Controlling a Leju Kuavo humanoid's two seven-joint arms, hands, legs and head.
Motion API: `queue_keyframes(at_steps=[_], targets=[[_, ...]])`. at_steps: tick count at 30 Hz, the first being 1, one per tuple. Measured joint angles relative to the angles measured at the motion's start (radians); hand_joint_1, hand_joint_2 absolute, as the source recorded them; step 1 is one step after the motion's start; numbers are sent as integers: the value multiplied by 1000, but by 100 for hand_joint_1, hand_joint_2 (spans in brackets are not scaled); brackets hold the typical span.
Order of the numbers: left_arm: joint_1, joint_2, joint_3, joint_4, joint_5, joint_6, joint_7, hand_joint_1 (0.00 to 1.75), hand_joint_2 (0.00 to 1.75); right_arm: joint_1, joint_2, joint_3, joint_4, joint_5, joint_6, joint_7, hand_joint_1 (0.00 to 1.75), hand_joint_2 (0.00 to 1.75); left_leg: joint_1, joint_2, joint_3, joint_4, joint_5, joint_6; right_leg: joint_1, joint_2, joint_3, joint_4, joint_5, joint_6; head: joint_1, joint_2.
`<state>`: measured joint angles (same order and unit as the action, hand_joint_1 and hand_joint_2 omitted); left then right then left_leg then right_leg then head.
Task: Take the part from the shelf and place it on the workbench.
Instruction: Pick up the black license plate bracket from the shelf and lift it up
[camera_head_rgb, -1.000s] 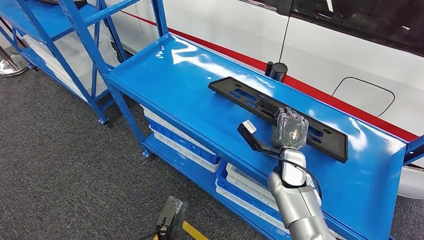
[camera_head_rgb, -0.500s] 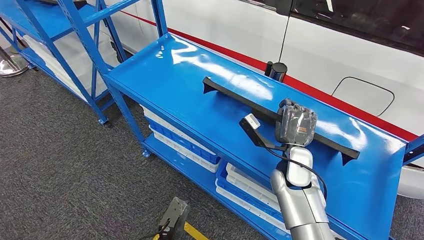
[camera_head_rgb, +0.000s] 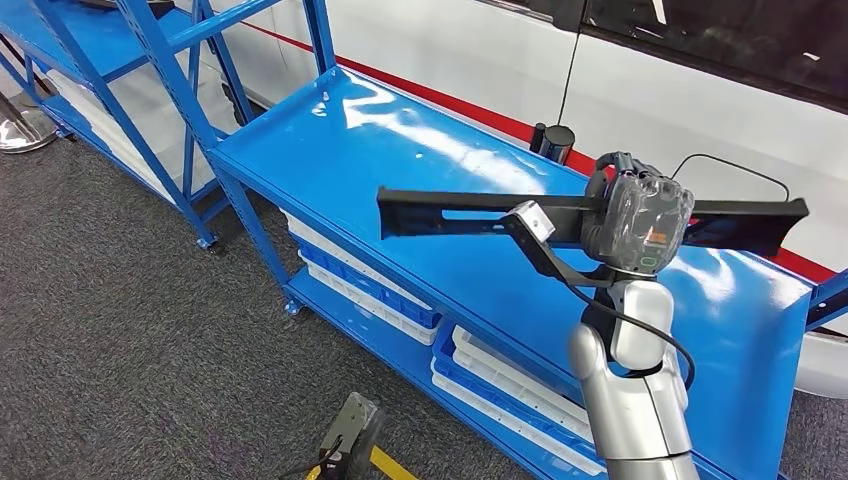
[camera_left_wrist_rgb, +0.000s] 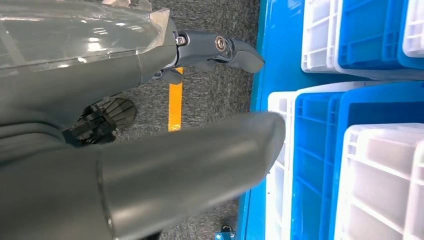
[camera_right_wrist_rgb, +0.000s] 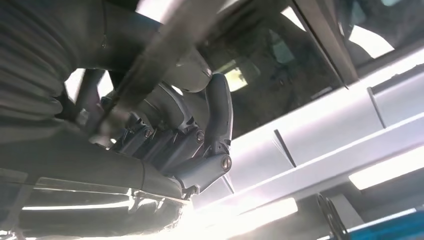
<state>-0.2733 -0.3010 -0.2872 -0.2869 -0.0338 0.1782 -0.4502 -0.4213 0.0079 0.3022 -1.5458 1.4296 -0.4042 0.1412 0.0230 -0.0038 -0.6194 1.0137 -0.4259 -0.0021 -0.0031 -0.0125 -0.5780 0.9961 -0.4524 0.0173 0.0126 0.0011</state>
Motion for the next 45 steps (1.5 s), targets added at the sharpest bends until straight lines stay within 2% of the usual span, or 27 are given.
queue_keyframes(at_steps=[8, 23, 27, 36, 45], targets=[[-6, 0, 0, 0, 6, -10, -11, 0, 0, -30, -34, 21, -19, -53, -6, -7, 175, 175, 0, 0, 0, 0, 0, 0, 0, 0, 0, 0, 0, 0, 0, 0], [-9, 0, -2, 0, 0, -43, -25, 0, 0, -35, -52, 31, -34, -61, -10, -13, 175, 175, 0, 0, 0, 0, 0, 0, 0, 0, 0, 0, 0, 0, 0, 0], [-9, 0, -3, 0, -2, -38, -35, 0, 175, -34, -55, 32, -37, -62, -10, -13, 175, 175, 0, 0, 0, 0, 0, 0, 0, 0, 0, 0, 0, 0, 0, 0], [-10, 0, -3, 0, 4, 9, -47, 0, 175, -17, -64, 33, -54, -62, -17, -12, 175, 175, 0, 0, 0, 0, 0, 0, 0, 0, 0, 0, 0, 0, 0, 0], [-10, 0, -1, 7, 54, -43, 35, 0, 175, 8, -67, 33, -65, -146, -55, -23, 175, 175, 0, 0, 0, 0, 0, 1, 0, 0, 0, 0, 0, 0, 0, 0]])
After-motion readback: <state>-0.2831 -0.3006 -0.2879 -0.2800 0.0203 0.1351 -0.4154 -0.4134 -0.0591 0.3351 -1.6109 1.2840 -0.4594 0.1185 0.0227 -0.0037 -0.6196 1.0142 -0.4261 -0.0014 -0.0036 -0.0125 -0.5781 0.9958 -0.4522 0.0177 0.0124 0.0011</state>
